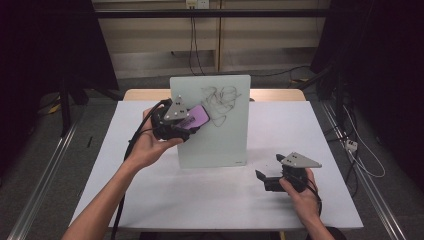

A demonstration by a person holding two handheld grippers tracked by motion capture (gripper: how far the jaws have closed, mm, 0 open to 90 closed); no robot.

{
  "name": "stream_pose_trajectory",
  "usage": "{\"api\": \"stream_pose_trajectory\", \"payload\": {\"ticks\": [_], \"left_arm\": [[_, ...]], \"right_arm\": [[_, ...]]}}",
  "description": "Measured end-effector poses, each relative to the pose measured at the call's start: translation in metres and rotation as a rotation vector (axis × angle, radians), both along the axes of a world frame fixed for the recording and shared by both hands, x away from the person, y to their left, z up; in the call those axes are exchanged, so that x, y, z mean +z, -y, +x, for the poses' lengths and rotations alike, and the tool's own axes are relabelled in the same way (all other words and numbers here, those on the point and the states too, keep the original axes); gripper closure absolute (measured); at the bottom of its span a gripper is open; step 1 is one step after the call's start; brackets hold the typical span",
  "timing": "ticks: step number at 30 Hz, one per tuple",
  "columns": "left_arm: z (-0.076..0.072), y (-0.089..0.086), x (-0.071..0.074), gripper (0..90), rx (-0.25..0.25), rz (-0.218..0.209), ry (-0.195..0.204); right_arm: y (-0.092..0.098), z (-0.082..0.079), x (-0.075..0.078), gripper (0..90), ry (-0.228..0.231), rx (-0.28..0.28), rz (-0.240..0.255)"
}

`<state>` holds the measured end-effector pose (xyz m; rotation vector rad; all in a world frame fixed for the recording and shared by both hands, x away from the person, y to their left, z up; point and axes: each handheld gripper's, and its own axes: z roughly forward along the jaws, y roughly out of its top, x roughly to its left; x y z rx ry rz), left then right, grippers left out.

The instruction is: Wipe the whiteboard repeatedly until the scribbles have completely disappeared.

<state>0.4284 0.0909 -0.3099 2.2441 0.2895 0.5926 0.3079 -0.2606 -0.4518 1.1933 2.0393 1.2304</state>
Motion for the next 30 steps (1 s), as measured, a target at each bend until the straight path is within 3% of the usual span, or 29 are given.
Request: {"api": "stream_pose_trajectory", "payload": {"ticks": [6,14,19,22,30], "left_arm": [[0.008,0.007,0.021,40.9,0.015,-0.019,0.026],[0.019,0.008,0.044,40.9,0.033,-0.104,0.023],[0.023,0.011,0.053,40.9,0.038,-0.121,0.026],[0.023,0.013,0.051,40.8,0.034,-0.112,0.024],[0.017,0.027,0.038,40.8,0.005,-0.029,0.009]], "right_arm": [[0.001,0.0,0.0,5.5,0.002,0.001,-0.001],[0.001,0.0,0.0,5.5,0.002,0.002,-0.001],[0.001,0.0,0.0,5.5,0.001,0.004,0.0],[0.001,0.0,0.0,5.5,0.002,0.004,-0.001],[0.0,-0.001,0.0,5.5,0.003,0.005,-0.001]]}}
